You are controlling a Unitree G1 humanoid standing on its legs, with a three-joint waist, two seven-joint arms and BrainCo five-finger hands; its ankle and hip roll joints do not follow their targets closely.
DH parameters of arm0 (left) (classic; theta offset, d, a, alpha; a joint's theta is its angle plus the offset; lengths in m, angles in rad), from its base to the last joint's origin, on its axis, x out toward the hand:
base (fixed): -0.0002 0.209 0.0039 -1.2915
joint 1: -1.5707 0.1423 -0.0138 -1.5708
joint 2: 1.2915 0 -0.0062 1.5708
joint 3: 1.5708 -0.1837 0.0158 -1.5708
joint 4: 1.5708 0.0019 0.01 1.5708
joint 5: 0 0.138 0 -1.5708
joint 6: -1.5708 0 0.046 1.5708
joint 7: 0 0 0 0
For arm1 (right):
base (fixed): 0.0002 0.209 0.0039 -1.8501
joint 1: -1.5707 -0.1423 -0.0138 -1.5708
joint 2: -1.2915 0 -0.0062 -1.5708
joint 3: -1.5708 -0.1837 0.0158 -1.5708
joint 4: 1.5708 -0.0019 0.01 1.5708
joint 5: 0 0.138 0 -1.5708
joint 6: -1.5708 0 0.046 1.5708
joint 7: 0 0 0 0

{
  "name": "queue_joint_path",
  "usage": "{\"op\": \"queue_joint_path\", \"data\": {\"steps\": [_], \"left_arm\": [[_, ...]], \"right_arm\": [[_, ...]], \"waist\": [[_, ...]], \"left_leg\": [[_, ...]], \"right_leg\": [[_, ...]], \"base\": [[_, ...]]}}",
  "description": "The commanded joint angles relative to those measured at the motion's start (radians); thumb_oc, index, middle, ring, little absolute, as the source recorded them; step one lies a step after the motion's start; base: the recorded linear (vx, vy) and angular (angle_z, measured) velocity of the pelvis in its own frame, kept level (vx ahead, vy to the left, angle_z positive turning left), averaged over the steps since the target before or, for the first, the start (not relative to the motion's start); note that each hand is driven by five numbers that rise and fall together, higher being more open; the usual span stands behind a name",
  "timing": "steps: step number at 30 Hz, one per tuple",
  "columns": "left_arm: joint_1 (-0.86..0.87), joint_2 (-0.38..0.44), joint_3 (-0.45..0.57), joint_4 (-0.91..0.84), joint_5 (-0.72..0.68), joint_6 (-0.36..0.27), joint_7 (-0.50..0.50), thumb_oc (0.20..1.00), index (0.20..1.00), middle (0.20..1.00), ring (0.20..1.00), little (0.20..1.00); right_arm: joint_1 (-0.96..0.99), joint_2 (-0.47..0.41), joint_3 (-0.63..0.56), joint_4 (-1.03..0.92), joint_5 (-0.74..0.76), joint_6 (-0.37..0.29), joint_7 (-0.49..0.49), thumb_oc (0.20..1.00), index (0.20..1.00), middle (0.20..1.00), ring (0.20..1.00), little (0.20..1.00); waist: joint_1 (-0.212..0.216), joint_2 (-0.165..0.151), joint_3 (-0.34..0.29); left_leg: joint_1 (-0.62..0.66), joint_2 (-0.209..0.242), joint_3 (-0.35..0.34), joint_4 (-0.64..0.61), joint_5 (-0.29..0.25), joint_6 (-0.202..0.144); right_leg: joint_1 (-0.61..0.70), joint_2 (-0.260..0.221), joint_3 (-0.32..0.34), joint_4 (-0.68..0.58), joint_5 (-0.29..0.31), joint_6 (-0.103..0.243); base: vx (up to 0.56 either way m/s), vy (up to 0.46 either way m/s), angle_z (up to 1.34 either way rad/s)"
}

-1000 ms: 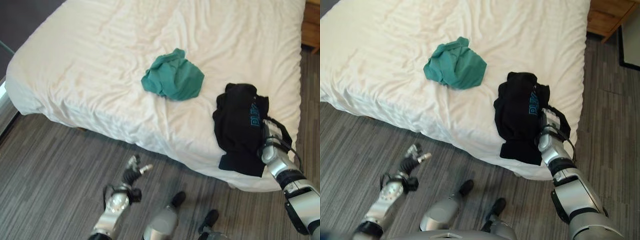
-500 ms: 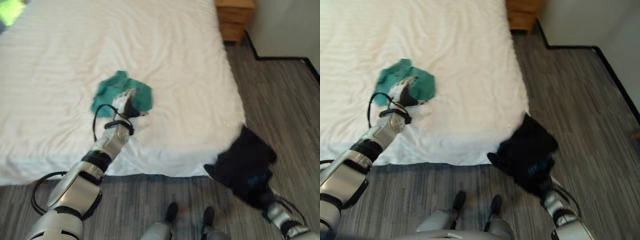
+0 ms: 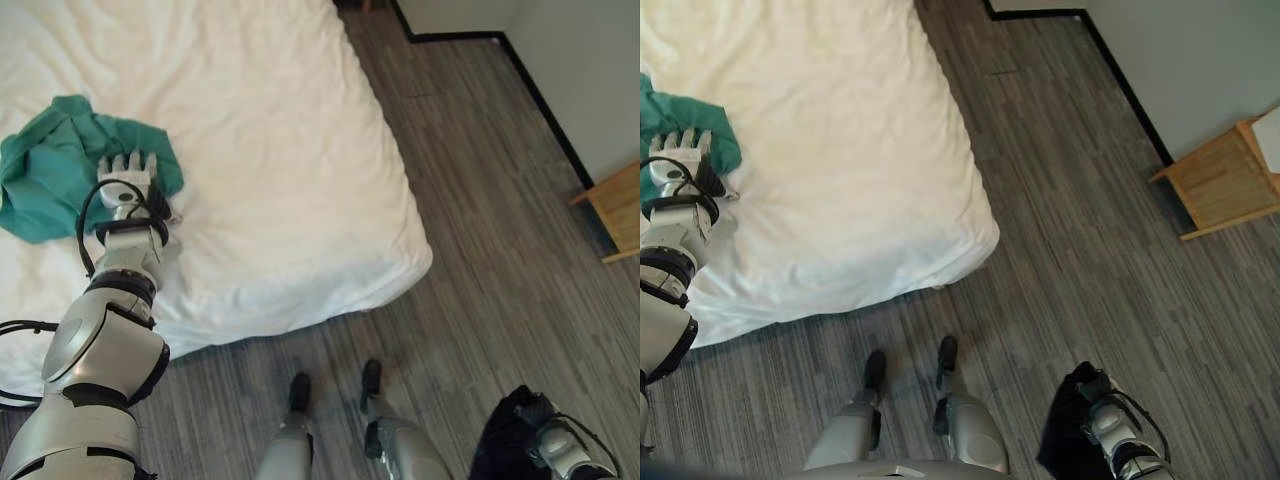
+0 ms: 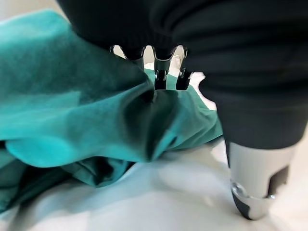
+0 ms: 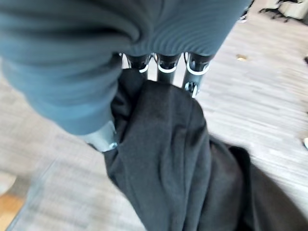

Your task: Pick up bed clothes into laundry basket.

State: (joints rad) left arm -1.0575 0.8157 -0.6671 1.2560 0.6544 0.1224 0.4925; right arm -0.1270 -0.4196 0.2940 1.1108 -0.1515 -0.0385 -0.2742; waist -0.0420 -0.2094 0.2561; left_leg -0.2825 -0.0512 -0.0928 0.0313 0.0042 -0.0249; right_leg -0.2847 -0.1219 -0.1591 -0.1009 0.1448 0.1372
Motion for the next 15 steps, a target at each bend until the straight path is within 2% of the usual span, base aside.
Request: {"op": "queue_joint_path", "data": {"steps": [1, 4, 6, 11, 12, 13, 15], "left_arm": [[-0.094, 0.087, -0.046, 0.034, 0.074, 0.08, 0.03, 1.0, 1.0, 1.0, 1.0, 1.0], [-0.1, 0.137, -0.066, 0.027, 0.11, 0.081, 0.021, 1.0, 1.0, 1.0, 1.0, 1.0], [-0.095, 0.234, -0.108, 0.03, 0.177, 0.088, -0.009, 1.0, 1.0, 1.0, 1.0, 1.0], [-0.126, 0.305, -0.158, 0.02, 0.215, 0.088, -0.032, 1.0, 1.0, 1.0, 1.0, 1.0], [-0.157, 0.325, -0.186, 0.019, 0.225, 0.088, -0.046, 0.843, 0.843, 0.843, 0.843, 0.843], [-0.187, 0.354, -0.219, 0.016, 0.241, 0.087, -0.057, 0.2, 0.2, 0.2, 0.2, 0.2], [-0.213, 0.381, -0.245, 0.012, 0.242, 0.083, -0.064, 0.2, 0.2, 0.2, 0.2, 0.2]], "right_arm": [[-0.01, -0.056, 0.003, -0.028, 0.026, -0.034, -0.018, 0.2, 0.2, 0.2, 0.2, 0.2], [-0.028, -0.073, -0.01, -0.025, 0.058, -0.035, -0.004, 0.2, 0.2, 0.2, 0.2, 0.2], [-0.033, -0.123, -0.03, -0.024, 0.101, -0.056, 0.021, 0.2, 0.2, 0.2, 0.2, 0.2], [-0.027, -0.145, -0.046, -0.034, 0.121, -0.063, 0.034, 0.2, 0.2, 0.2, 0.2, 0.2], [-0.028, -0.152, -0.05, -0.038, 0.129, -0.063, 0.04, 0.2, 0.2, 0.2, 0.2, 0.2], [-0.027, -0.162, -0.056, -0.044, 0.143, -0.062, 0.051, 0.2, 0.2, 0.2, 0.2, 0.2], [-0.03, -0.172, -0.056, -0.053, 0.155, -0.064, 0.059, 0.2, 0.2, 0.2, 0.2, 0.2]], "waist": [[0.054, 0.071, 0.018], [0.058, 0.065, 0.03], [0.057, 0.057, 0.041], [0.052, 0.06, 0.039], [0.049, 0.065, 0.04], [0.047, 0.072, 0.043], [0.046, 0.078, 0.044]], "left_leg": [[0.058, 0.079, 0.042, -0.119, 0.011, -0.053], [0.044, 0.081, 0.037, -0.119, 0.014, -0.054], [0.004, 0.087, 0.021, -0.119, 0.022, -0.058], [-0.03, 0.085, 0.006, -0.119, 0.026, -0.059], [-0.039, 0.085, 0.004, -0.119, 0.028, -0.059], [-0.051, 0.083, -0.004, -0.119, 0.029, -0.059], [-0.058, 0.082, -0.011, -0.119, 0.03, -0.059]], "right_leg": [[0.107, -0.067, -0.03, 0.014, 0.031, 0.113], [0.095, -0.068, -0.032, 0.014, 0.037, 0.115], [0.064, -0.07, -0.028, 0.014, 0.05, 0.119], [0.038, -0.073, -0.026, 0.014, 0.058, 0.122], [0.033, -0.076, -0.024, 0.014, 0.059, 0.123], [0.025, -0.079, -0.018, 0.014, 0.06, 0.125], [0.02, -0.082, -0.012, 0.014, 0.063, 0.125]], "base": [[0.0, 0.0, 0.0], [0.0, 0.0, 0.0], [-0.01, 0.002, 0.03], [0.0, 0.007, 0.2], [0.0, 0.016, 0.24], [0.0, 0.016, 0.19], [0.0, 0.005, 0.08]]}}
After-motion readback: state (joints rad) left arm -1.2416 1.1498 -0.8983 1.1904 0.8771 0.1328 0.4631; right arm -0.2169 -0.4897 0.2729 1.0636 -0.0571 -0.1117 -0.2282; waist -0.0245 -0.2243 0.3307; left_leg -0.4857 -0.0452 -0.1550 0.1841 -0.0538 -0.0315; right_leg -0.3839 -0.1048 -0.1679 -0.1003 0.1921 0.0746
